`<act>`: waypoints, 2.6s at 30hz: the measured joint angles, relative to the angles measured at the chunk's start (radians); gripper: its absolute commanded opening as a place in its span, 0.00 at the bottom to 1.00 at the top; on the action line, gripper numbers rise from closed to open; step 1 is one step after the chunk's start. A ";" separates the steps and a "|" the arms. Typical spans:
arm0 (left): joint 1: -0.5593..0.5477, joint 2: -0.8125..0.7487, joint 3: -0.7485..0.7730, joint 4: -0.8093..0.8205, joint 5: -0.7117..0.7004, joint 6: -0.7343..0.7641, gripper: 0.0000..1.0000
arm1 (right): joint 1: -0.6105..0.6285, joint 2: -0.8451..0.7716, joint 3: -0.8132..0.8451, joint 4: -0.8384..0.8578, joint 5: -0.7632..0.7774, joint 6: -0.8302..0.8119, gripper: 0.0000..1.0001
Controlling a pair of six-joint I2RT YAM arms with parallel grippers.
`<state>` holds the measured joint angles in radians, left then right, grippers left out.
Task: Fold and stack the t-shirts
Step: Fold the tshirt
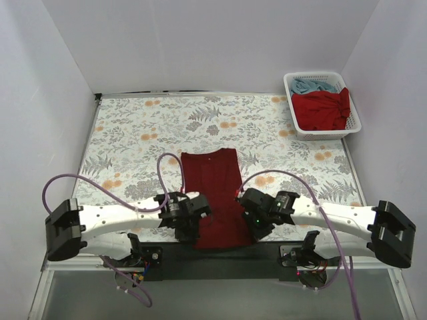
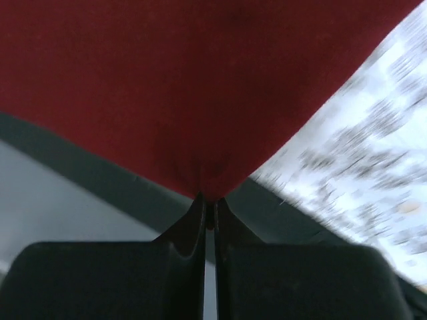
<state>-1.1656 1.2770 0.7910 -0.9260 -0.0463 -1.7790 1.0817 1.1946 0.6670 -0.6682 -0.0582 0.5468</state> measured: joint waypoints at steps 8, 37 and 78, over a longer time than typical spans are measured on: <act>-0.191 -0.173 -0.022 -0.087 0.117 -0.166 0.00 | 0.136 -0.124 0.005 -0.126 -0.085 0.138 0.01; 0.621 -0.059 0.311 0.032 0.234 0.269 0.00 | -0.360 0.364 0.877 -0.343 -0.168 -0.317 0.01; 0.914 0.247 0.237 0.386 0.151 0.393 0.58 | -0.574 0.756 0.934 0.000 -0.193 -0.391 0.40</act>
<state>-0.2520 1.5238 1.0283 -0.5404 0.1047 -1.3865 0.5076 1.9511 1.6012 -0.6685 -0.2508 0.1555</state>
